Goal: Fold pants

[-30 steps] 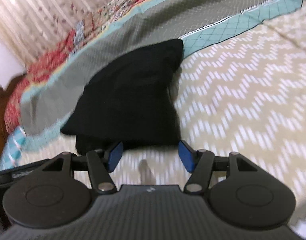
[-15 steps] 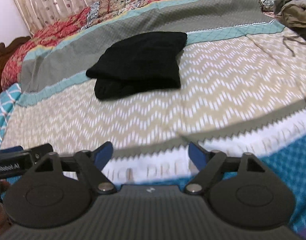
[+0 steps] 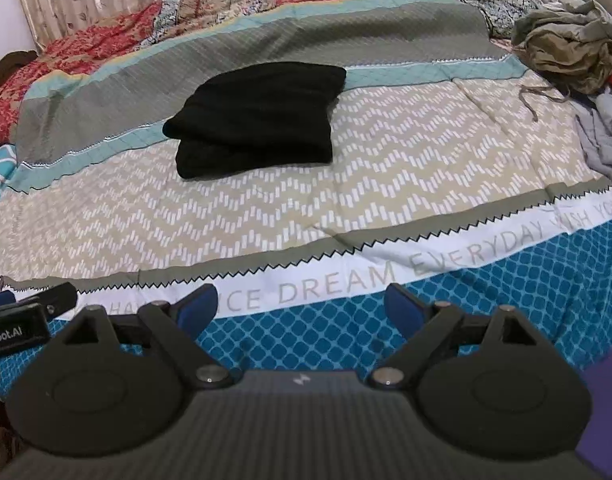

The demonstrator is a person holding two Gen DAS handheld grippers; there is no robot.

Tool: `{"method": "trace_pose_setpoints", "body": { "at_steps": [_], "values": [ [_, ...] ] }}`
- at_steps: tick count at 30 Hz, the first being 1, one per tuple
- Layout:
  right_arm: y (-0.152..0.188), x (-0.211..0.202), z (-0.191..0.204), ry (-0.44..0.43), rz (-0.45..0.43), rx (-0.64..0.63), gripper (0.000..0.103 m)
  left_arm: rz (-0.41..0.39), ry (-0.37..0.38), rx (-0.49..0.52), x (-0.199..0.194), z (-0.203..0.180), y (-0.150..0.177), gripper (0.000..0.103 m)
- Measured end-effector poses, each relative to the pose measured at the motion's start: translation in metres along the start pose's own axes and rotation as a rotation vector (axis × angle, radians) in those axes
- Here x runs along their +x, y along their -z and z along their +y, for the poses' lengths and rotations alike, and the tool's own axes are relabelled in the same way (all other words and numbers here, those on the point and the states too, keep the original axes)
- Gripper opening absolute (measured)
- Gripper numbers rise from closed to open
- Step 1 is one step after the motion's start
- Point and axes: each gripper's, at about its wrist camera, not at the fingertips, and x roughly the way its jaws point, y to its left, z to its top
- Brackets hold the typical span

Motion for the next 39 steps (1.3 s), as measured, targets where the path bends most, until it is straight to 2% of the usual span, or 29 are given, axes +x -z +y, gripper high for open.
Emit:
{"method": "trace_pose_setpoints", "body": {
  "at_steps": [4,8,16,21,32,36,39],
  "values": [
    [-0.001,-0.005,0.004,0.006,0.005,-0.014,0.092,-0.024,-0.046,0.033,-0.006,-0.001,-0.001,0.103],
    [-0.006,-0.010,0.004,-0.013,0.012,-0.019,0.092,-0.028,-0.049,0.049,-0.011,-0.003,-0.004,0.103],
    [-0.014,-0.023,-0.004,-0.006,-0.047,-0.013,0.092,-0.045,-0.049,0.028,-0.027,0.000,-0.011,0.103],
    [-0.017,-0.029,-0.005,-0.007,-0.073,-0.031,0.092,-0.066,-0.063,0.050,-0.037,-0.004,-0.014,0.103],
    [-0.015,-0.039,-0.003,0.001,-0.113,-0.069,0.092,-0.043,-0.079,0.030,-0.035,-0.008,-0.012,0.103],
    [-0.014,-0.038,-0.004,-0.002,-0.112,-0.066,0.092,-0.043,-0.121,0.034,-0.034,-0.010,-0.011,0.103],
    [-0.013,-0.039,-0.003,-0.002,-0.111,-0.059,0.092,-0.040,-0.121,0.034,-0.034,-0.010,-0.011,0.103]
  ]
}}
